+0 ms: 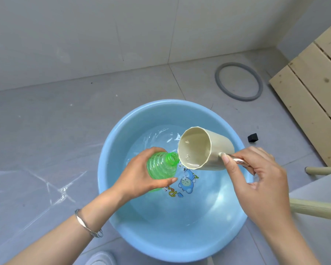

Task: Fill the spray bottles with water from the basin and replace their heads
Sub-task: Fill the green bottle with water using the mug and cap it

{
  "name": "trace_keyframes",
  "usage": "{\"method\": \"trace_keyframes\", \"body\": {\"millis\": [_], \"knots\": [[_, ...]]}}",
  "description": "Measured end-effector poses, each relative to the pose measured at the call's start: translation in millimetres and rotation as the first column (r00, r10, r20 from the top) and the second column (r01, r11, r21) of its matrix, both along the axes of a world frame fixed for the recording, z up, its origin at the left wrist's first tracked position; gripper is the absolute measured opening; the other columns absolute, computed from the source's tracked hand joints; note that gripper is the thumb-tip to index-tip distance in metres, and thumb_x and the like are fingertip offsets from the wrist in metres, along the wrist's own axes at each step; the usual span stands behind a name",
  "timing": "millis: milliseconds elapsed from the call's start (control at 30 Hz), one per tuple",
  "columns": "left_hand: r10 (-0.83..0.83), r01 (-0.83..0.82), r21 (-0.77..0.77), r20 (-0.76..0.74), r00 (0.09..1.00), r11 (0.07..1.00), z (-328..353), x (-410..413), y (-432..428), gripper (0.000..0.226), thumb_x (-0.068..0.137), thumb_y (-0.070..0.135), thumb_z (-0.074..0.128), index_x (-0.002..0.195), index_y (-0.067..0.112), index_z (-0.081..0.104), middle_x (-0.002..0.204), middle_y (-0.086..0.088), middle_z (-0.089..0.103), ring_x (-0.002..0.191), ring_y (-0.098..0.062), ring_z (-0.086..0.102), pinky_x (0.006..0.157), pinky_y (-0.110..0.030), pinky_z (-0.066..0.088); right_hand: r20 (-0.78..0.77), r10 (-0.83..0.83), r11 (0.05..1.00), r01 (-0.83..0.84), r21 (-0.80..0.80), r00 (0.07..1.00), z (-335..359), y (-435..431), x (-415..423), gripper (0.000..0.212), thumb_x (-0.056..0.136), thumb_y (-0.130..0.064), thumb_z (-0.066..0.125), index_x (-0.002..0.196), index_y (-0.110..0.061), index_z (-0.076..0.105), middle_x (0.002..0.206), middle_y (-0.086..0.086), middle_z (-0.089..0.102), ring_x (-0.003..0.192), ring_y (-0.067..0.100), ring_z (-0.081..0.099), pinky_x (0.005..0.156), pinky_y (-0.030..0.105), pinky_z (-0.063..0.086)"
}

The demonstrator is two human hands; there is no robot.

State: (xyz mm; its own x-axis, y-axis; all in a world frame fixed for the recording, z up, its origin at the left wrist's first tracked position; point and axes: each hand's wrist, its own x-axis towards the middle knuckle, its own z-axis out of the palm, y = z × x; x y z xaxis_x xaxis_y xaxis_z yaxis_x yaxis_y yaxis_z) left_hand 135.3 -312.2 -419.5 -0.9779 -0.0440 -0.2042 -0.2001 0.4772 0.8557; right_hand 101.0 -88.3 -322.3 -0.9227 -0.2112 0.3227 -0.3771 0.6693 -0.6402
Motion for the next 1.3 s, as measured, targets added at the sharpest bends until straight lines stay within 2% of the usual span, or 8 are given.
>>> {"method": "trace_keyframes", "body": {"millis": [67, 300, 400, 667, 767, 967, 1200, 1300], "knots": [[0.0, 0.0, 0.002, 0.0, 1.0, 1.0, 1, 0, 0, 0.069, 0.051, 0.067, 0.075, 0.111, 0.04, 0.056, 0.111, 0.023, 0.061, 0.108, 0.003, 0.056, 0.095, -0.015, 0.04, -0.033, 0.003, 0.999, -0.002, 0.034, 0.999, 3, -1, 1, 0.019, 0.084, -0.02, 0.064, 0.067, -0.014, 0.059, 0.065, -0.009, 0.054, 0.069, 0.01, 0.048, 0.071, 0.029, 0.039], [0.004, -0.004, -0.004, -0.003, 1.0, 1.0, 2, 1, -1, 0.068, 0.052, 0.065, 0.076, 0.112, 0.042, 0.055, 0.113, 0.026, 0.06, 0.109, 0.009, 0.053, 0.093, -0.005, 0.034, -0.095, 0.005, 0.994, 0.006, 0.112, 0.995, 11, -4, 3, 0.018, 0.083, -0.02, 0.064, 0.067, -0.013, 0.059, 0.063, -0.008, 0.051, 0.068, 0.005, 0.043, 0.074, 0.015, 0.031], [0.004, -0.004, -0.005, -0.003, 1.0, 1.0, 1, 1, -2, 0.067, 0.052, 0.065, 0.076, 0.111, 0.042, 0.055, 0.112, 0.025, 0.061, 0.109, 0.007, 0.054, 0.093, -0.009, 0.037, -0.125, 0.007, 0.993, 0.008, 0.118, 0.992, 15, -6, 3, 0.017, 0.083, -0.018, 0.065, 0.068, -0.013, 0.06, 0.063, -0.006, 0.052, 0.065, 0.007, 0.038, 0.074, 0.015, 0.031], [0.015, -0.015, 0.011, -0.009, 1.0, 1.0, 3, 2, -2, 0.063, 0.052, 0.066, 0.075, 0.107, 0.046, 0.054, 0.11, 0.027, 0.061, 0.107, 0.01, 0.054, 0.089, -0.002, 0.034, -0.211, 0.028, 0.986, 0.007, 0.164, 0.977, 22, -9, 5, 0.019, 0.083, -0.018, 0.066, 0.067, -0.009, 0.06, 0.061, -0.001, 0.051, 0.064, 0.018, 0.041, 0.073, 0.025, 0.033], [0.022, -0.022, 0.011, -0.009, 1.0, 1.0, 2, 2, -3, 0.063, 0.051, 0.067, 0.075, 0.107, 0.047, 0.053, 0.11, 0.027, 0.061, 0.107, 0.008, 0.055, 0.092, -0.008, 0.037, -0.234, 0.035, 0.982, 0.01, 0.187, 0.972, 24, -10, 4, 0.02, 0.083, -0.018, 0.065, 0.067, -0.007, 0.061, 0.061, 0.002, 0.052, 0.06, 0.024, 0.044, 0.071, 0.029, 0.033], [0.031, -0.031, 0.004, -0.003, 1.0, 1.0, 5, 1, -2, 0.063, 0.05, 0.069, 0.072, 0.106, 0.05, 0.05, 0.11, 0.03, 0.059, 0.106, 0.012, 0.053, 0.089, -0.001, 0.033, -0.284, 0.063, 0.973, 0.004, 0.229, 0.957, 29, -11, 6, 0.025, 0.087, -0.022, 0.06, 0.068, -0.006, 0.062, 0.062, 0.0, 0.05, 0.059, 0.023, 0.042, 0.073, 0.029, 0.031], [0.03, -0.03, 0.006, -0.002, 1.0, 1.0, 2, 3, 0, 0.065, 0.052, 0.067, 0.075, 0.11, 0.045, 0.054, 0.111, 0.027, 0.061, 0.109, 0.007, 0.055, 0.095, -0.013, 0.039, -0.334, 0.095, 0.957, 0.007, 0.291, 0.938, 33, -12, 6, 0.023, 0.087, -0.021, 0.06, 0.069, -0.007, 0.062, 0.063, 0.0, 0.048, 0.063, 0.021, 0.038, 0.075, 0.028, 0.028], [0.036, -0.036, 0.001, -0.001, 0.999, 0.999, 1, 3, -1, 0.067, 0.054, 0.063, 0.08, 0.112, 0.041, 0.056, 0.111, 0.027, 0.061, 0.108, 0.008, 0.054, 0.093, -0.009, 0.037, -0.355, 0.11, 0.948, 0.009, 0.317, 0.929, 34, -12, 6, 0.023, 0.088, -0.02, 0.06, 0.069, -0.007, 0.062, 0.063, 0.001, 0.05, 0.065, 0.02, 0.037, 0.075, 0.027, 0.027]]}}
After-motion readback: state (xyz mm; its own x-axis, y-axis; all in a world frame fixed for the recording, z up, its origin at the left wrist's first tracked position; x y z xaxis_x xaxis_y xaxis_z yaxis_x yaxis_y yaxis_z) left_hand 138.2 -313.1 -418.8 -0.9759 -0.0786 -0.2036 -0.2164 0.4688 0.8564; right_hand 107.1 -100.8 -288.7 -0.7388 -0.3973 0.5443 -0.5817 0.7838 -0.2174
